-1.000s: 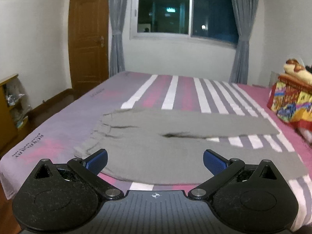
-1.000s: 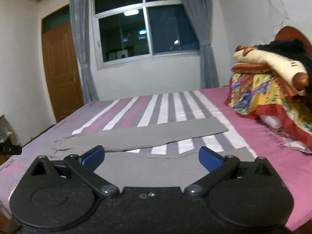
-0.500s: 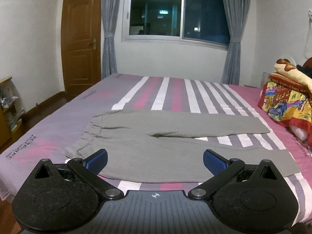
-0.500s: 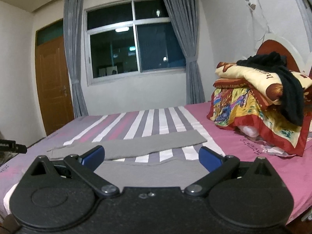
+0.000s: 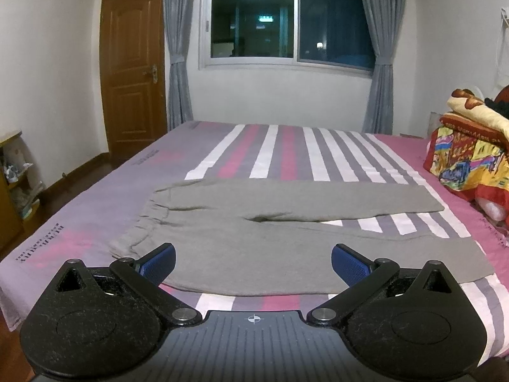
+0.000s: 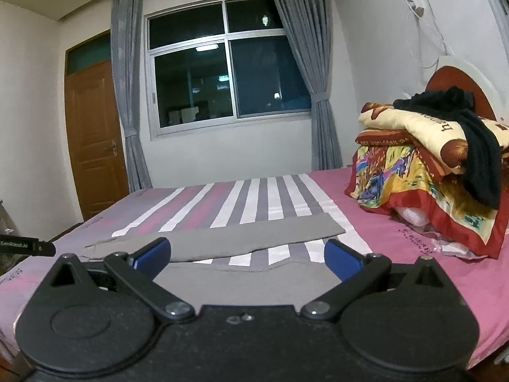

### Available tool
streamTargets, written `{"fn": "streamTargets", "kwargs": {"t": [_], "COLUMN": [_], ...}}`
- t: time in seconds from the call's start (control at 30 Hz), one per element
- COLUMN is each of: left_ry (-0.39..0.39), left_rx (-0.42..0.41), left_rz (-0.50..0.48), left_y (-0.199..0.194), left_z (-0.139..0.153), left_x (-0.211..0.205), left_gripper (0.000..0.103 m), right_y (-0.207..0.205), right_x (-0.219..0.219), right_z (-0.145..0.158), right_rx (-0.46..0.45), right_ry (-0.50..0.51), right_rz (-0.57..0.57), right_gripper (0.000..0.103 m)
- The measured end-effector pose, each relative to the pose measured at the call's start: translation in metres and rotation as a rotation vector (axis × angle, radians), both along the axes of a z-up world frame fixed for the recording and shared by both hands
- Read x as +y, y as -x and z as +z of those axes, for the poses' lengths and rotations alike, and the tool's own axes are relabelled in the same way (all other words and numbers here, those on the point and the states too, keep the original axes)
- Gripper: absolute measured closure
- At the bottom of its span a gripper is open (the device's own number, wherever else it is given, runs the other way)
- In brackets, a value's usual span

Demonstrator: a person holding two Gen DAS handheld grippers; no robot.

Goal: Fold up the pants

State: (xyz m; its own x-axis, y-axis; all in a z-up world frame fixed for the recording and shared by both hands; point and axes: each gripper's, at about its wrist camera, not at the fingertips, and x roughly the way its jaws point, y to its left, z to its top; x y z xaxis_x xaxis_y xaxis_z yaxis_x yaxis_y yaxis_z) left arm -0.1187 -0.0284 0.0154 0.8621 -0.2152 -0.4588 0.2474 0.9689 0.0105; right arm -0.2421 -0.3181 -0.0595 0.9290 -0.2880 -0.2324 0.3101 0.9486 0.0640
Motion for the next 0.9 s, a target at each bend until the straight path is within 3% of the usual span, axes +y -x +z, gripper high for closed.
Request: {"fn": "streamTargets", "kwargs": {"t": [0.9], "left_ry": [-0.032], "left_rx": [-0.013], "left_rz": [0.011], "left_y": [0.0014], "left_z": [-0.0068], "left_x": [-0.0061], "left_gripper": [0.0], "right_y": [-0.0056], "right_x": [0.0031], "right_z": [-0.0085], "right_rx": [-0.005], "right_ry": [0.002], "right_rz": [-0.001], "right_gripper": [0.0]}}
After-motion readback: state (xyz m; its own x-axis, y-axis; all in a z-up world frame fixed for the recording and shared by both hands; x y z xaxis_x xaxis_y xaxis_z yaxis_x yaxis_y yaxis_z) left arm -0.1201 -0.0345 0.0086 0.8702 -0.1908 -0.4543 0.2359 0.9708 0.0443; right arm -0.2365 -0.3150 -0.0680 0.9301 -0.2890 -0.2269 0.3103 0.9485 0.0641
